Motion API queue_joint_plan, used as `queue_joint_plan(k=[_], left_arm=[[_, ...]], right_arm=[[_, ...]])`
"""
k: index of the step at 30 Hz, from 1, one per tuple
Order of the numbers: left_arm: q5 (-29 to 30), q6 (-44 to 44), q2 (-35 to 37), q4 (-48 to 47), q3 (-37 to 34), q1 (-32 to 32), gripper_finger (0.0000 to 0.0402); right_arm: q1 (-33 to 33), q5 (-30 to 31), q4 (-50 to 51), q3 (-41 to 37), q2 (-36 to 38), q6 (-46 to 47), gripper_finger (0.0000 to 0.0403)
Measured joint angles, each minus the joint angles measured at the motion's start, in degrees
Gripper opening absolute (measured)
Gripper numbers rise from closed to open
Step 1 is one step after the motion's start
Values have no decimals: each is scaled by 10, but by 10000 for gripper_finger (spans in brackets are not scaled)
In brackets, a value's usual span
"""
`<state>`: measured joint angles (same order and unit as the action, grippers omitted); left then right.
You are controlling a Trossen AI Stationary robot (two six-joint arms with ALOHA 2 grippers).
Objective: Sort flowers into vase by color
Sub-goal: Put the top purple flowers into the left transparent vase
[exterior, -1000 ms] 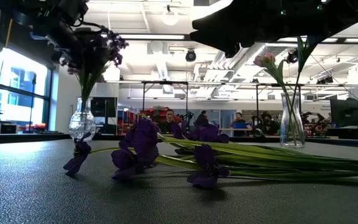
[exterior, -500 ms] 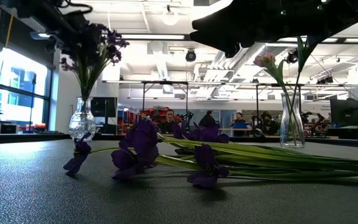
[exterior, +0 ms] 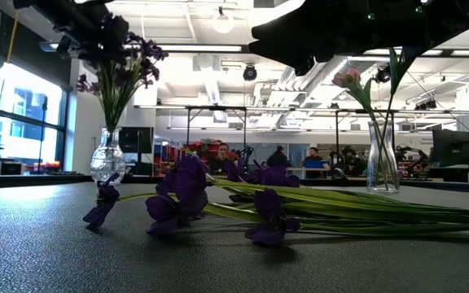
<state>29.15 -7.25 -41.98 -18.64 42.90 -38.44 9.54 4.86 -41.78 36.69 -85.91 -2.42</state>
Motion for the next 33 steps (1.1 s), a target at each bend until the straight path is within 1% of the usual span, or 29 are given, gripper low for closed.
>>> queue_joint_plan(k=[3, 5, 9, 11, 13, 16, 21, 24, 27, 30, 33], left_arm=[[1, -2, -6, -16, 0, -1, 155], [-3, -12, -12, -27, 0, -4, 167], [-48, -21, -18, -43, 0, -23, 205], [-62, -22, -17, -44, 0, -31, 226], [-64, -22, -17, -48, 1, -36, 244], [-65, -23, -18, -97, 27, -45, 259], [-62, -32, -17, -188, 94, -48, 262], [-63, -31, -17, -220, 125, -48, 262], [-63, -32, -17, -235, 135, -46, 258], [-65, -42, -18, -236, 135, -45, 243], [-65, -65, -23, -236, 135, -45, 211]], right_arm=[[0, 0, 0, 0, 0, 0, 176], [0, 0, 0, 0, 0, 0, 176], [0, 0, 0, 0, 0, 0, 176], [0, 0, 0, 0, 0, 0, 176], [0, -1, 0, 0, 0, 0, 176], [0, -1, 0, 0, 0, 0, 176], [0, -1, 0, 0, 0, 0, 176], [0, -1, 0, 0, 0, 0, 176], [0, -1, 0, 0, 0, 0, 176], [0, -1, 0, 0, 0, 0, 176], [0, -1, 0, 0, 0, 0, 176]])
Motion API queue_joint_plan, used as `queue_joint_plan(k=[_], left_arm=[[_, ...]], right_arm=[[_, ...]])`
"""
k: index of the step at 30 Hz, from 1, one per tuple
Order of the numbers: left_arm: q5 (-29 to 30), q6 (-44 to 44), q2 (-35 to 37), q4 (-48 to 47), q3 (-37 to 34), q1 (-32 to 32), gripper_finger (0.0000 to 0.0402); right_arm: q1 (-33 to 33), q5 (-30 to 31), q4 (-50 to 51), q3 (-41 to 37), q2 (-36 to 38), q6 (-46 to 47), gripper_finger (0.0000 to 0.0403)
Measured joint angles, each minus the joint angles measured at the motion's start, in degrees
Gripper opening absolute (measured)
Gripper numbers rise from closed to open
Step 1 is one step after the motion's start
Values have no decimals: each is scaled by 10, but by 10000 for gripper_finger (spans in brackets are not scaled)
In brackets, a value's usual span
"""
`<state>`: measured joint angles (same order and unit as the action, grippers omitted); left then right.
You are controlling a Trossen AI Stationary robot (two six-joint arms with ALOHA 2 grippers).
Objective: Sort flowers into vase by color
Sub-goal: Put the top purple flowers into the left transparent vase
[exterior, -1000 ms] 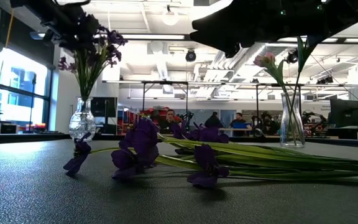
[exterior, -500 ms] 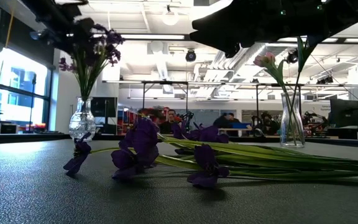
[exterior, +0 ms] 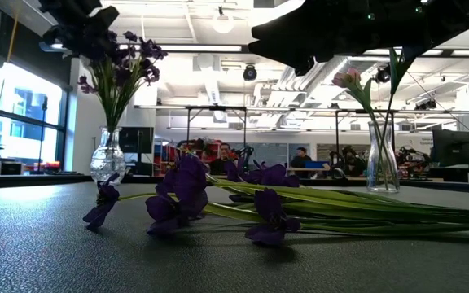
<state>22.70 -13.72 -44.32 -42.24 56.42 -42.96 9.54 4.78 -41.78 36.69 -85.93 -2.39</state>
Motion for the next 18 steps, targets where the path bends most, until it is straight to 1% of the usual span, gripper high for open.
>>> queue_joint_plan(k=[3, 10, 12, 18], left_arm=[[5, 3, -15, 2, -2, 0, 160], [3, 7, -65, 5, -13, 0, 21], [3, 7, -78, 5, -13, 0, 8], [3, -2, -109, 1, -13, 1, 9]], right_arm=[[0, 0, 0, 0, 0, 0, 176], [0, 0, 0, 0, 0, 0, 176], [0, 0, 0, 0, 0, 0, 176], [0, 0, 6, 0, 0, 0, 176]])
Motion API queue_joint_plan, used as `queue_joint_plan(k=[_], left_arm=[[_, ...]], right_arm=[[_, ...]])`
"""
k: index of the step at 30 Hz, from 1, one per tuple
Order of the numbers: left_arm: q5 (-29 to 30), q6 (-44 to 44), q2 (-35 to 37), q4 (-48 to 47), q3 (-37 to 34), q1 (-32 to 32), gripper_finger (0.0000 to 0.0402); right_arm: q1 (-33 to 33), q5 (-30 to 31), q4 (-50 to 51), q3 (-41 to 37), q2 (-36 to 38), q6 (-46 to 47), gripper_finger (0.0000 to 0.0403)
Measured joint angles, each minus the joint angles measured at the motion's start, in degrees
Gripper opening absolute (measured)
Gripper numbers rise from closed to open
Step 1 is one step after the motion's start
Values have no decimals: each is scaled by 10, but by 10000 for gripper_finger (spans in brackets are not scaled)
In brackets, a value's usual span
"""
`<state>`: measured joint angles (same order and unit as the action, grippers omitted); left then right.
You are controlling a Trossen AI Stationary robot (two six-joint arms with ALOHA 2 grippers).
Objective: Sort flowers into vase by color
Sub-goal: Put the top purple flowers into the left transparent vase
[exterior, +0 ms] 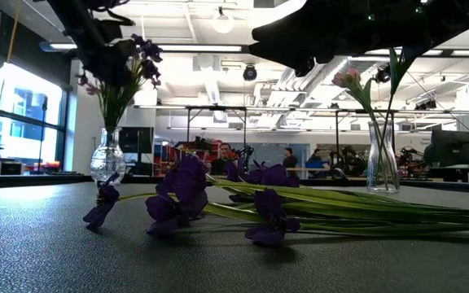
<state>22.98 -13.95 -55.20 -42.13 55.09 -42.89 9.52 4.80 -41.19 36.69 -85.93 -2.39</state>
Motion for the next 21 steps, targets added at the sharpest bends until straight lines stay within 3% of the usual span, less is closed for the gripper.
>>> queue_joint_plan(k=[10, 21], left_arm=[[-4, -5, -12, -2, 0, 15, 19], [-31, 5, 15, -35, 31, 15, 128]], right_arm=[[0, 0, 3, 0, 0, 0, 176], [0, 0, 3, 0, 0, 0, 176]])
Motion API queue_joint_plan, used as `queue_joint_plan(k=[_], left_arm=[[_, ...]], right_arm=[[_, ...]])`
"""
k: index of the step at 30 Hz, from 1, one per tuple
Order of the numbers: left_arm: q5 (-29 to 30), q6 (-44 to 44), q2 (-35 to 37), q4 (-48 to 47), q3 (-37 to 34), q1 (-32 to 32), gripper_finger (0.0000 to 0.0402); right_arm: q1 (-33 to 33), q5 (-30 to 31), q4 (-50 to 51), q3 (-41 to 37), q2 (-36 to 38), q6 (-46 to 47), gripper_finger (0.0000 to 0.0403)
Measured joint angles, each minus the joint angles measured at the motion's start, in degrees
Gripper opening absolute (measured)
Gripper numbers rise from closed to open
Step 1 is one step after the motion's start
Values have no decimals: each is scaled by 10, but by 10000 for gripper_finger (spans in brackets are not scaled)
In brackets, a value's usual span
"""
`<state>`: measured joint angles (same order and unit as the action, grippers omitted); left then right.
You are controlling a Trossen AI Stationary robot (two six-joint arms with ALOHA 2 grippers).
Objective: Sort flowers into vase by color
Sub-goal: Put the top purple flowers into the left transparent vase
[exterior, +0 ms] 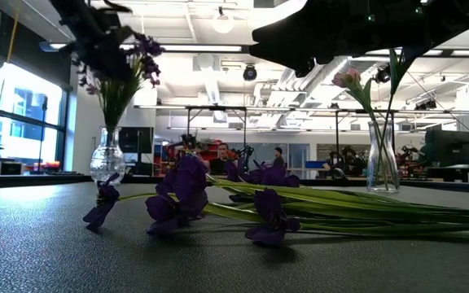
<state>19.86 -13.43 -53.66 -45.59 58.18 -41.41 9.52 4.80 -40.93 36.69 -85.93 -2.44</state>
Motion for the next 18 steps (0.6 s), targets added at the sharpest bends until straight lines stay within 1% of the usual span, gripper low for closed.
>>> queue_joint_plan(k=[4, 8, 10, 13, 18], left_arm=[[0, 0, 9, -10, 30, 0, 145], [0, 0, 13, -10, 40, 0, 144], [0, 0, 12, -9, 35, 0, 136], [0, 0, 8, -11, 19, 0, 108], [0, 0, -1, 7, -27, 0, 28]], right_arm=[[0, 0, 0, 0, 0, 0, 176], [0, 0, 0, 0, 0, 0, 176], [0, 0, 0, 0, 0, 0, 176], [0, 0, 0, 0, 0, 0, 176], [0, 0, 0, 0, 0, 0, 176]])
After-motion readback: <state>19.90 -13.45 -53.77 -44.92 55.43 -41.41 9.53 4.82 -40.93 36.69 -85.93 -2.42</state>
